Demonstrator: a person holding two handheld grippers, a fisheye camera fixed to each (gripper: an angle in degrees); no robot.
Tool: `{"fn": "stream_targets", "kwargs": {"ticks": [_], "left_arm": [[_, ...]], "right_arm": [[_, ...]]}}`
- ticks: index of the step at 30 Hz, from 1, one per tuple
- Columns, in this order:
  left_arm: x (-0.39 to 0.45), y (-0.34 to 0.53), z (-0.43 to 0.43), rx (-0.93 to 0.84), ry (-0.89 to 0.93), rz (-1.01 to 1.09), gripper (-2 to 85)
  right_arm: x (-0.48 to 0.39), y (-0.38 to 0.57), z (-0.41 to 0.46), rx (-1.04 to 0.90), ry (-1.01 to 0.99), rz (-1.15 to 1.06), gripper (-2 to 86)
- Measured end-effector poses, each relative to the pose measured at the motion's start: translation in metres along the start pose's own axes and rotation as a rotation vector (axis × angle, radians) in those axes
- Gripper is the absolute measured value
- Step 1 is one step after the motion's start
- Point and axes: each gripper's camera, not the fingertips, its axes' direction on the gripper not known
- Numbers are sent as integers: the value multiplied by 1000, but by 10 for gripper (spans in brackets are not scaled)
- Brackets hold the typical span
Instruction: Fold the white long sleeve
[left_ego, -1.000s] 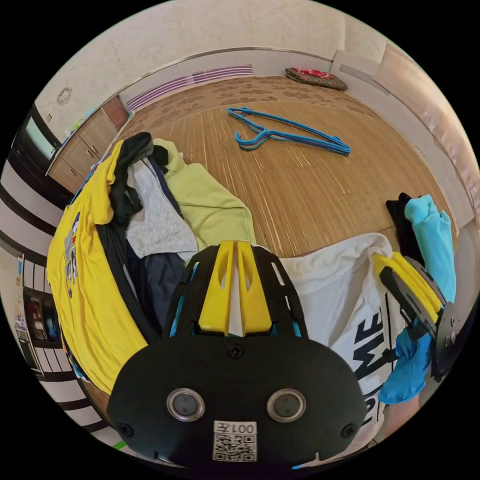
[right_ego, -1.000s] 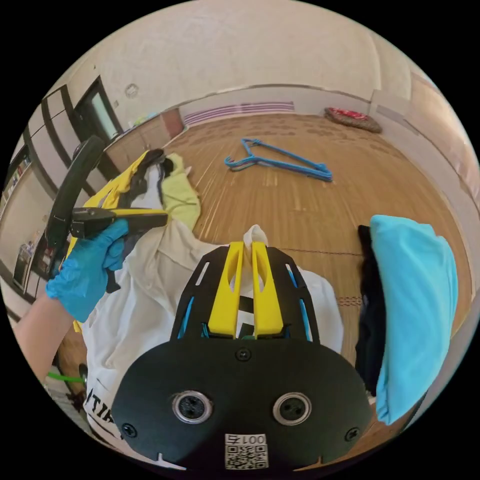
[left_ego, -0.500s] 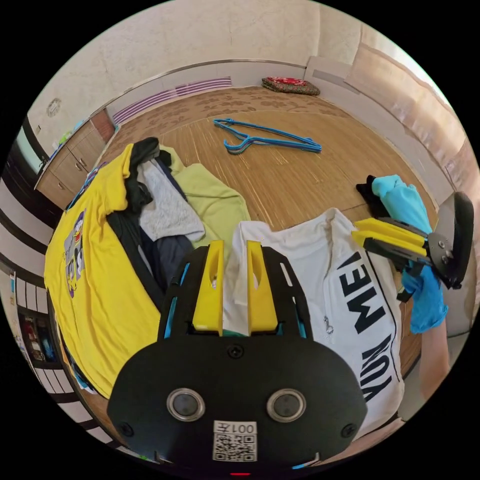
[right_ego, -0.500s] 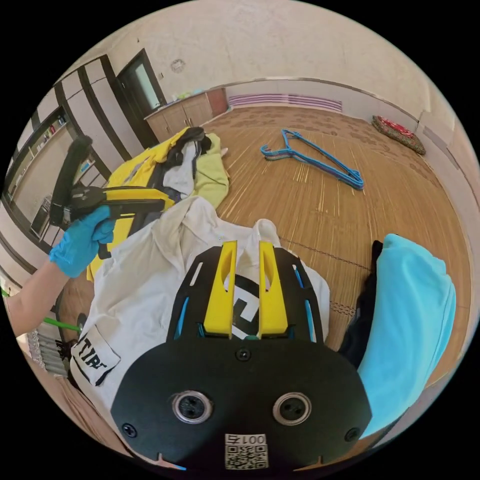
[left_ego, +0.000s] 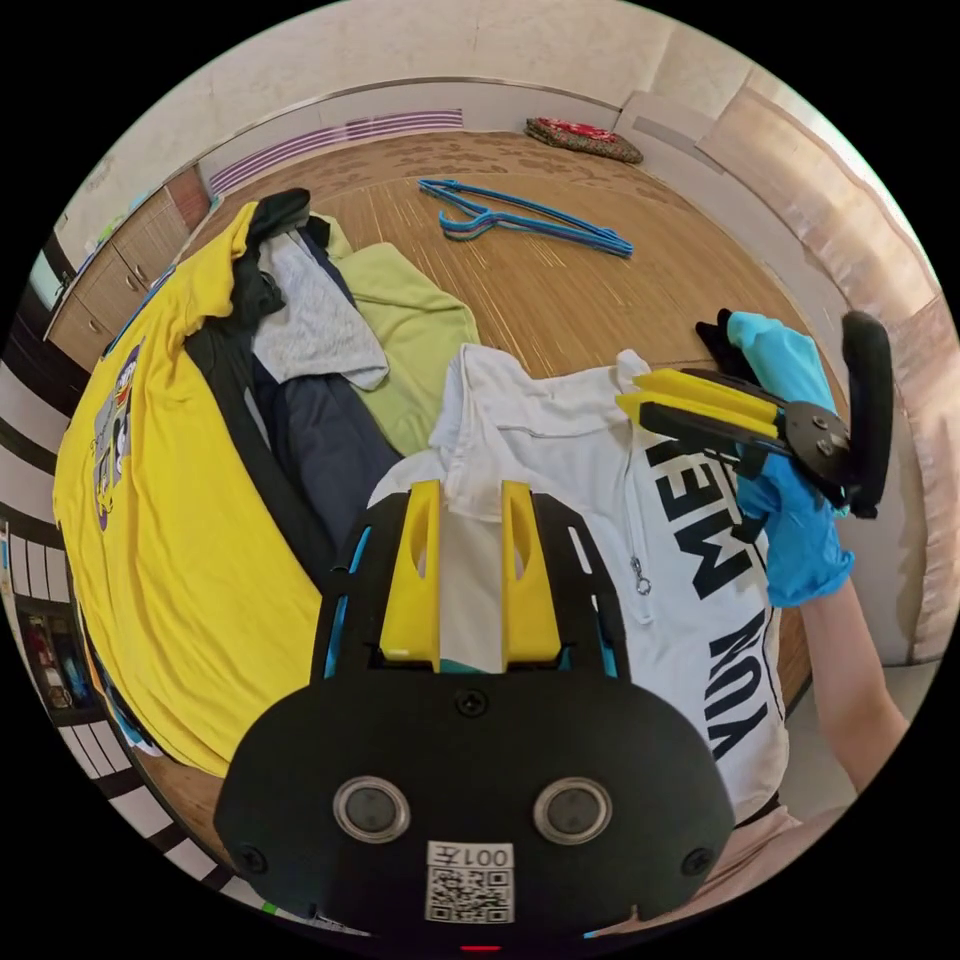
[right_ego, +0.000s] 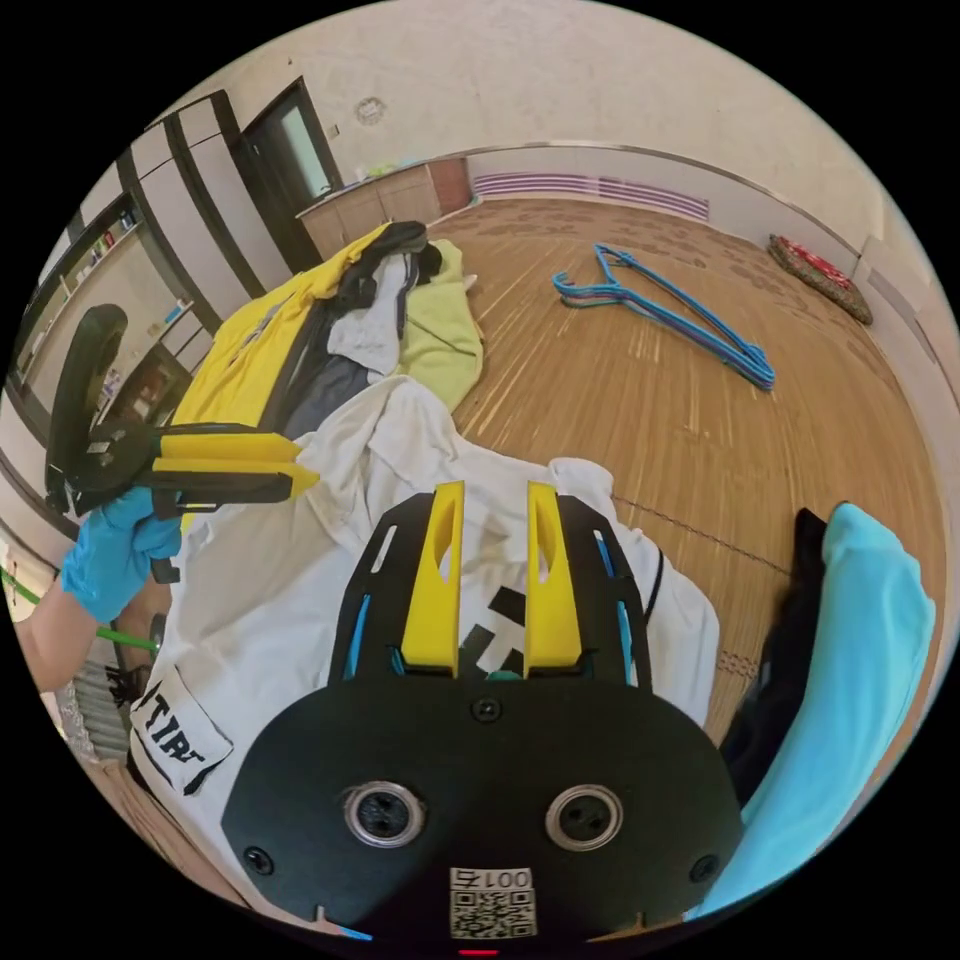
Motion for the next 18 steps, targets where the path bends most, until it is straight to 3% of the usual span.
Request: {"fn": "stream_targets", "kwargs": {"ticks": [4, 9, 18], "left_arm": [[-11, 2, 2, -7, 19, -9, 54], [-18, -4, 14, -10, 66, -37, 26], [-16, -16, 2, 34, 101, -2, -11]], "right_arm": [[2, -8, 10, -33, -44, -4, 94], [-12, 9, -33, 114, 47, 3, 79], [4, 61, -79, 194, 108, 77, 46]]}}
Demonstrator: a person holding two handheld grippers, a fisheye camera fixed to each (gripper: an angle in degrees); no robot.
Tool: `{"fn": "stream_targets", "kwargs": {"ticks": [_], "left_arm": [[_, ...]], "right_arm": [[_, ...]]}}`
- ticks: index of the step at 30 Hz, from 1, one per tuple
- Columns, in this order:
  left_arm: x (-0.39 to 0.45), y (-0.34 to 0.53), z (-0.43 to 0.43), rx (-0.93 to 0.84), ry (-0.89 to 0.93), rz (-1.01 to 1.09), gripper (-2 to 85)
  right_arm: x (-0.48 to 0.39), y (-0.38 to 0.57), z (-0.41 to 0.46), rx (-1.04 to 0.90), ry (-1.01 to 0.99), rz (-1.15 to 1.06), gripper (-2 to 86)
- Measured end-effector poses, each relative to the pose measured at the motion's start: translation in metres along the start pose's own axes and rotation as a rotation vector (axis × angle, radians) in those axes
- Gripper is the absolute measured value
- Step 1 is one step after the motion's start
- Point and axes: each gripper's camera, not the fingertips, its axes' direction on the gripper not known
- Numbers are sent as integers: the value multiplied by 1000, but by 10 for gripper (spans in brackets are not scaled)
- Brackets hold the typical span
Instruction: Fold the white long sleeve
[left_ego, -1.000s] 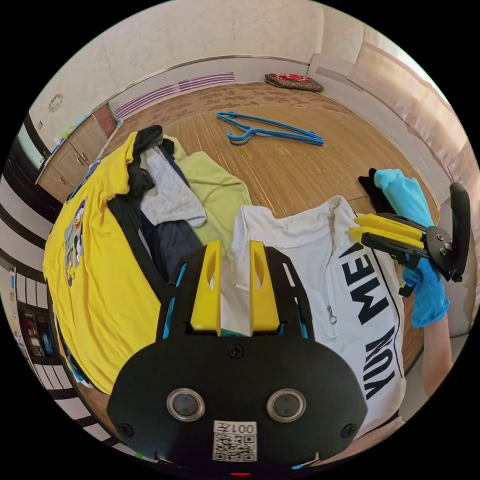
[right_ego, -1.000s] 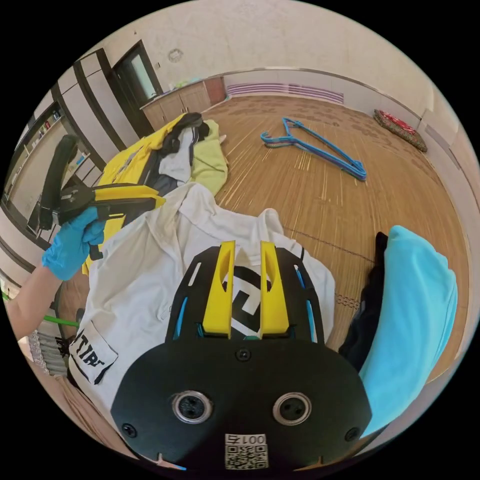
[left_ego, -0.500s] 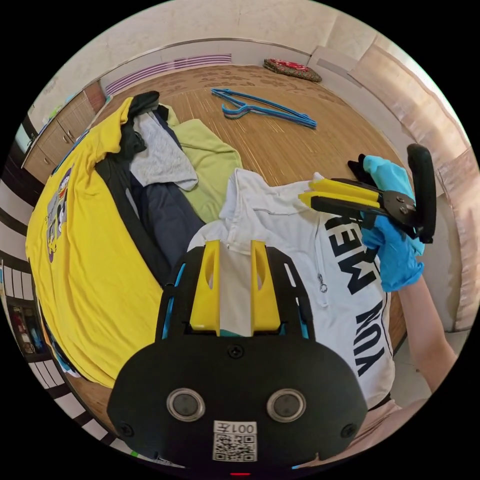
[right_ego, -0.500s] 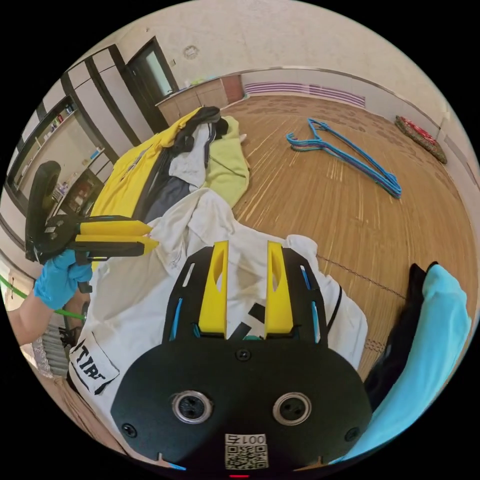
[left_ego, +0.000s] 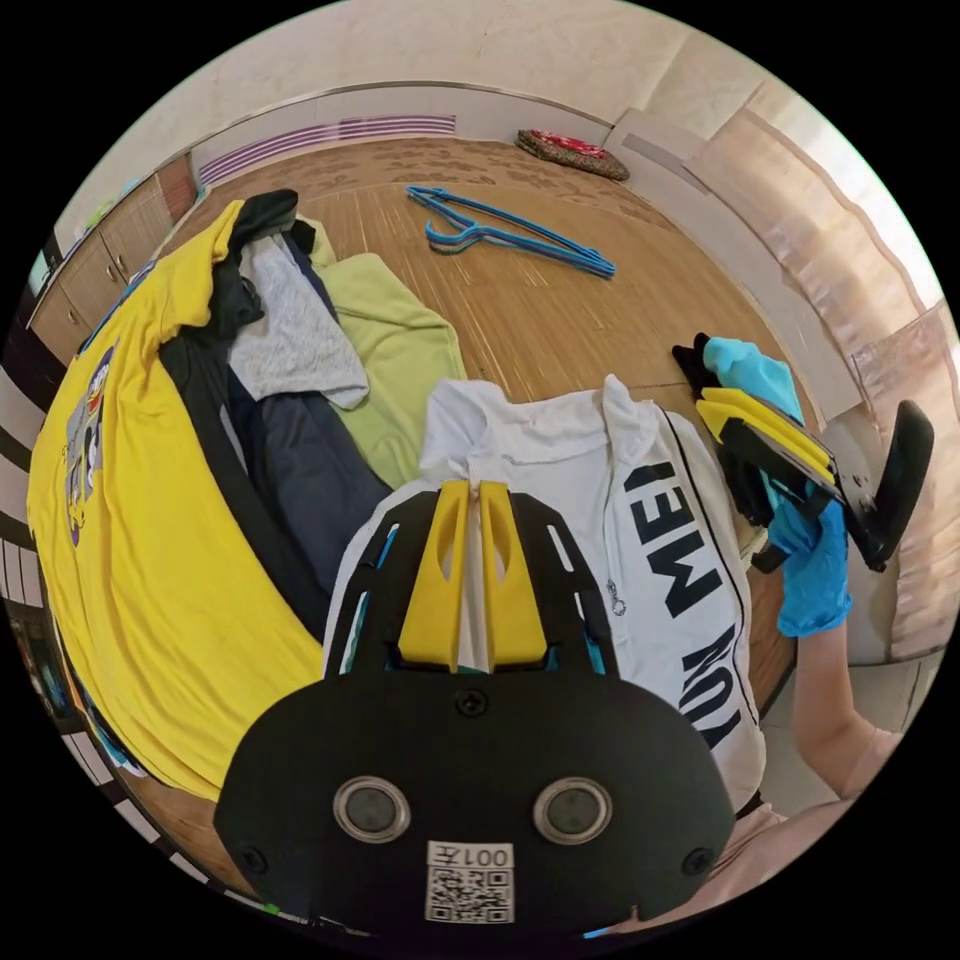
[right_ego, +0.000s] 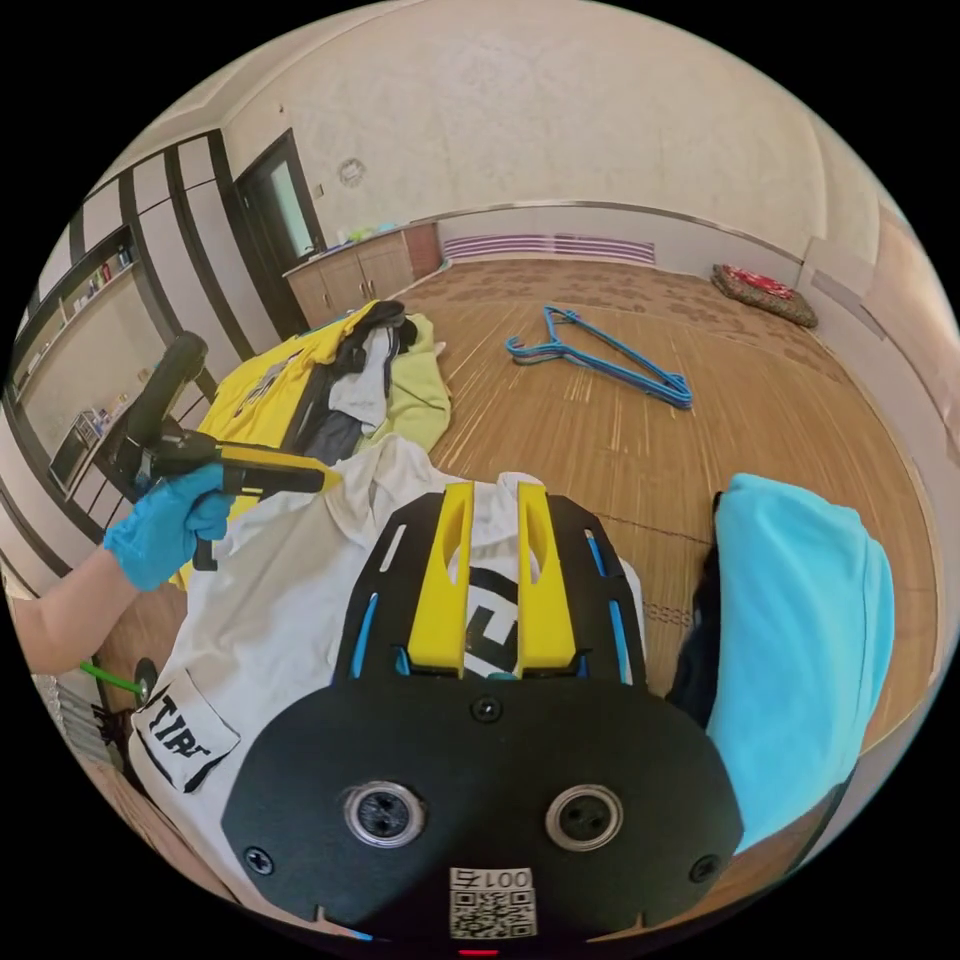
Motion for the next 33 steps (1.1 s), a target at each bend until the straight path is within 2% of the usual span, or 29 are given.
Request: {"fn": "stream_targets", "kwargs": {"ticks": [9, 17, 22, 26, 33], "left_arm": [[23, -13, 2, -69, -74, 71, -5], [33, -3, -1, -81, -154, 116, 7], [34, 3, -6, -53, -88, 122, 8], [34, 7, 7, -88, -110, 150, 5], [34, 2, 33, -71, 21, 132, -12]], "right_arm": [[21, 79, -18, -88, 125, 44, 21], [35, 132, -35, -151, 155, 99, 20], [37, 148, -39, -136, 132, 142, 23], [38, 155, -34, -140, 95, 166, 25], [32, 159, -31, -112, 70, 160, 25]]}}
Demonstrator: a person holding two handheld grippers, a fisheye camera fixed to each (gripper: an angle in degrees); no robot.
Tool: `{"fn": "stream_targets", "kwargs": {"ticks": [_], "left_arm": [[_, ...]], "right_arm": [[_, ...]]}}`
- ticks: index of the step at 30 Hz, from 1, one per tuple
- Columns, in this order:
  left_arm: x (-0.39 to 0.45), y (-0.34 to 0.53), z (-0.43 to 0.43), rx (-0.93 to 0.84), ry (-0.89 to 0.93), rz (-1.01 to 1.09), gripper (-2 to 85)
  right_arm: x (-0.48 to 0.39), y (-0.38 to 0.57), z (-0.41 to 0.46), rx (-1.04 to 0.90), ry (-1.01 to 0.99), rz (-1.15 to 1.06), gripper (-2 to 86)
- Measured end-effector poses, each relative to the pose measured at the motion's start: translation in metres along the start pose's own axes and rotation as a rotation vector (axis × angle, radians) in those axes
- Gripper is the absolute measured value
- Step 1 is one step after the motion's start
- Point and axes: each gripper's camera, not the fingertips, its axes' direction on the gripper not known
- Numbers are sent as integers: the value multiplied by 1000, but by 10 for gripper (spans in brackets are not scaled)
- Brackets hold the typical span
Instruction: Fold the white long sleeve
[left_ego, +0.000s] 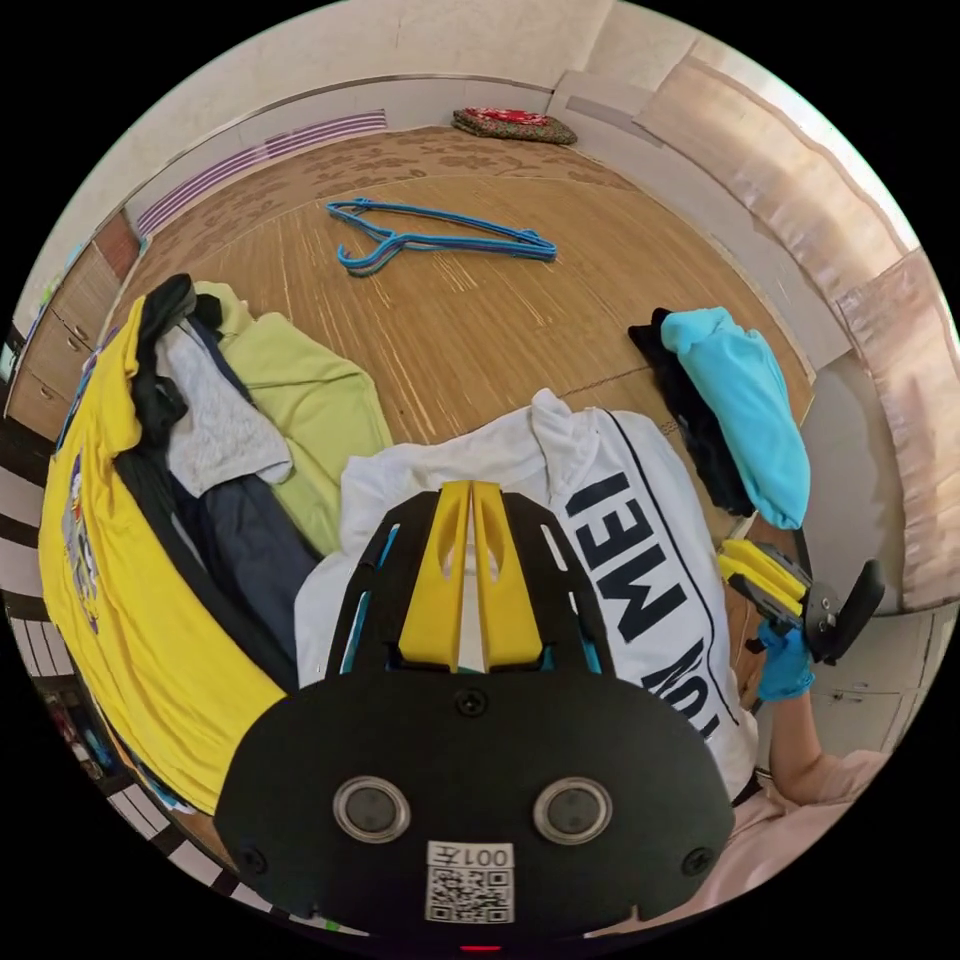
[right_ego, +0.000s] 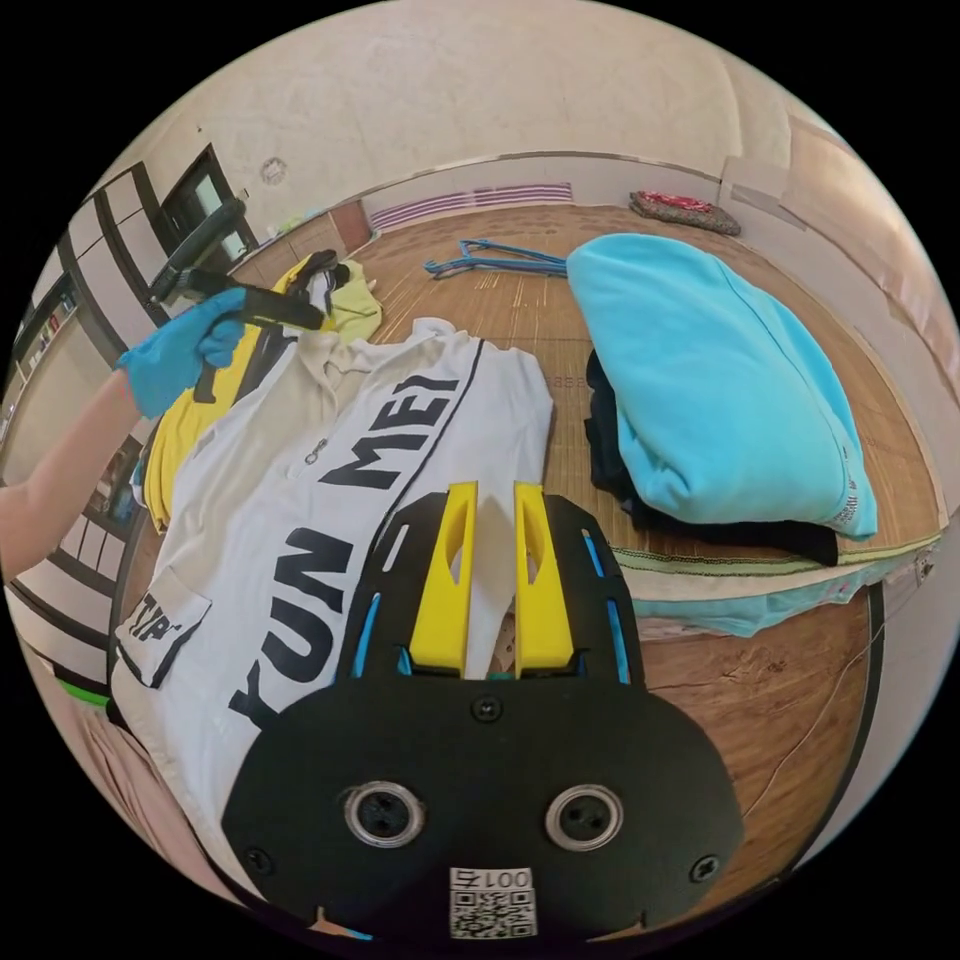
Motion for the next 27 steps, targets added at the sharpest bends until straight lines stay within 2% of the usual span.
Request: {"fn": "stream_targets", "kwargs": {"ticks": [4, 7, 16, 24, 27], "left_arm": [[2, -2, 21, -26, 62, -5, -8], [-1, 14, 19, 21, 92, -13, -4], [-21, 114, -27, 170, -198, -1, 11], [-60, 238, -28, 133, -308, -155, 27], [-72, 281, -20, 98, -309, -193, 30]], "right_arm": [[-1, 5, 2, -13, 10, -16, 28], [0, 12, -1, -2, 11, -21, 30], [-37, 0, 4, 41, -118, -142, 63], [-147, -96, 51, 70, -256, -306, 79], [-180, -126, 92, 9, -207, -318, 74]]}}
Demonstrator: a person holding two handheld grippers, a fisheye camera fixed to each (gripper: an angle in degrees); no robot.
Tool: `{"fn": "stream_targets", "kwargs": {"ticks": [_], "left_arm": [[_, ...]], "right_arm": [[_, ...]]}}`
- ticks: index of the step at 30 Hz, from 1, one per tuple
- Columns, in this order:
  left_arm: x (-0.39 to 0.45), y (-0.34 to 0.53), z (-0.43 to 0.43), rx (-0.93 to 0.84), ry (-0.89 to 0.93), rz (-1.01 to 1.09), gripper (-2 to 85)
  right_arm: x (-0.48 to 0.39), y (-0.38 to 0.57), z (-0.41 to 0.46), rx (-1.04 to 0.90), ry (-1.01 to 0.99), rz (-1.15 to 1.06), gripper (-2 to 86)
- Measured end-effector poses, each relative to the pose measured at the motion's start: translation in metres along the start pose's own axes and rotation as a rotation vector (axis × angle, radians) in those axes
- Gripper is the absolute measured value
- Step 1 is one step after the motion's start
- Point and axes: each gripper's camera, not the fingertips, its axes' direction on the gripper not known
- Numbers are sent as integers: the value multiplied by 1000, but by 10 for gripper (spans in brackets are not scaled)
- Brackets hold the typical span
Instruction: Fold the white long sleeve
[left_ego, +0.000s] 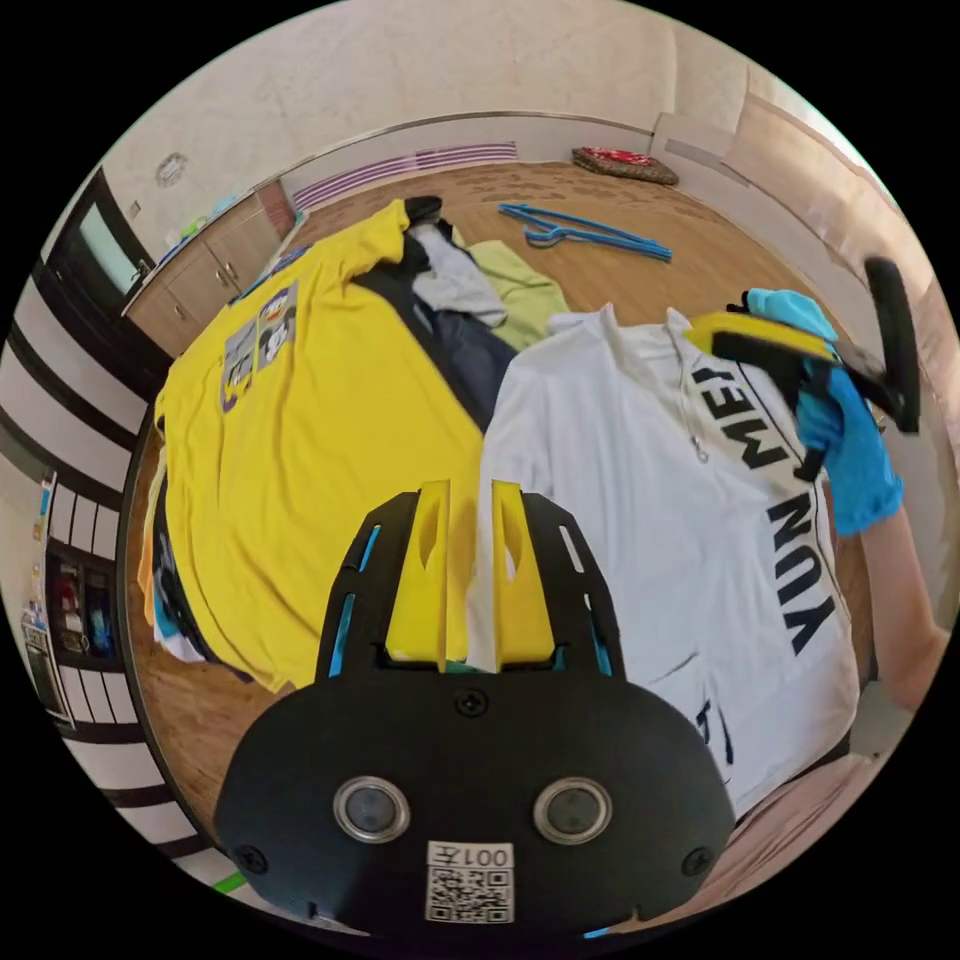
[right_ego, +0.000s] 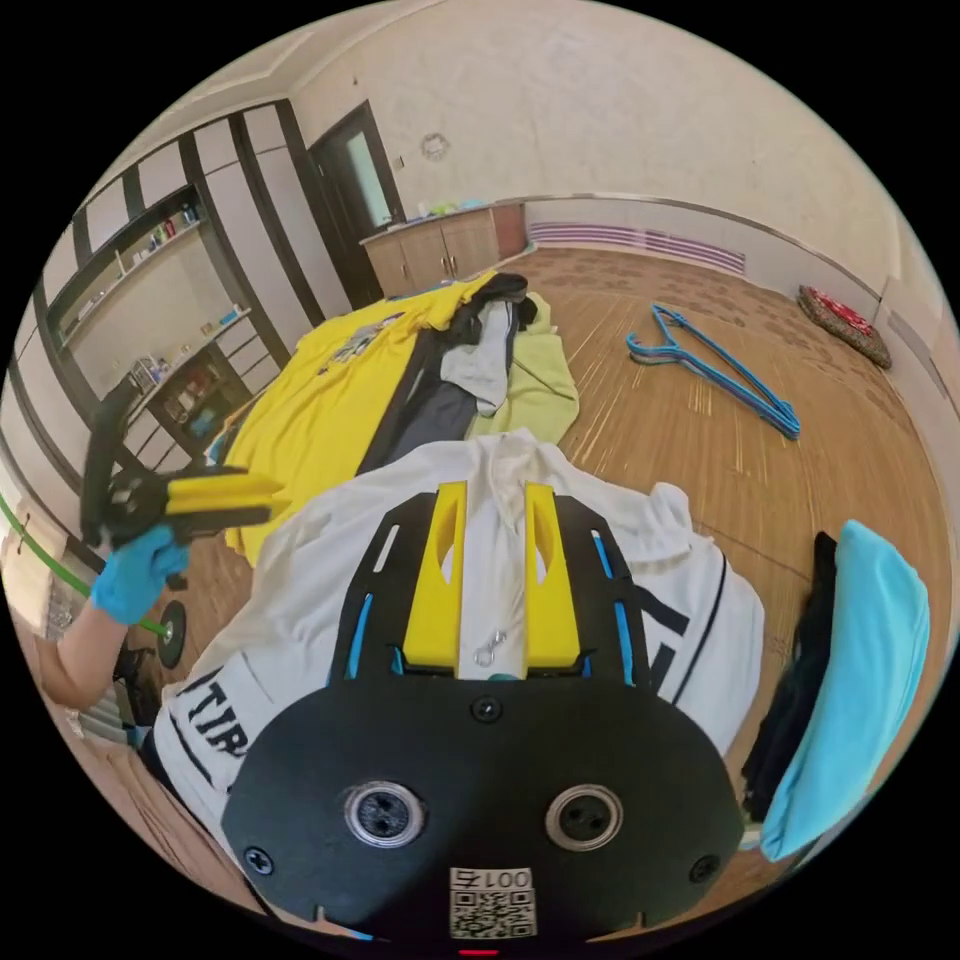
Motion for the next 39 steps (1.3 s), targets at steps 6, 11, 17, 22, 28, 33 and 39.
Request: {"fn": "stream_targets", "kwargs": {"ticks": [6, 11, 17, 22, 28, 33, 39], "left_arm": [[-23, 61, 13, -14, 108, -12, 41], [-36, 96, 34, -24, 173, 6, 43], [-64, 135, 49, 6, 224, -16, 47], [-84, 160, 63, -13, 195, 1, 53], [-97, 189, 82, -11, 260, 138, 62], [-109, 210, 109, -24, 362, 167, 55], [-116, 223, 123, -12, 424, 162, 26]], "right_arm": [[-6, -28, 74, -126, 103, 19, 32], [7, -28, 99, -182, 196, 31, 13], [13, -25, 127, -269, 233, -10, 23], [6, -22, 139, -275, 274, -36, 61], [-3, 3, 110, -180, 223, 28, 74], [-25, 47, 74, -147, 192, -12, 73], [-36, 102, 37, -95, 154, 48, 65]]}}
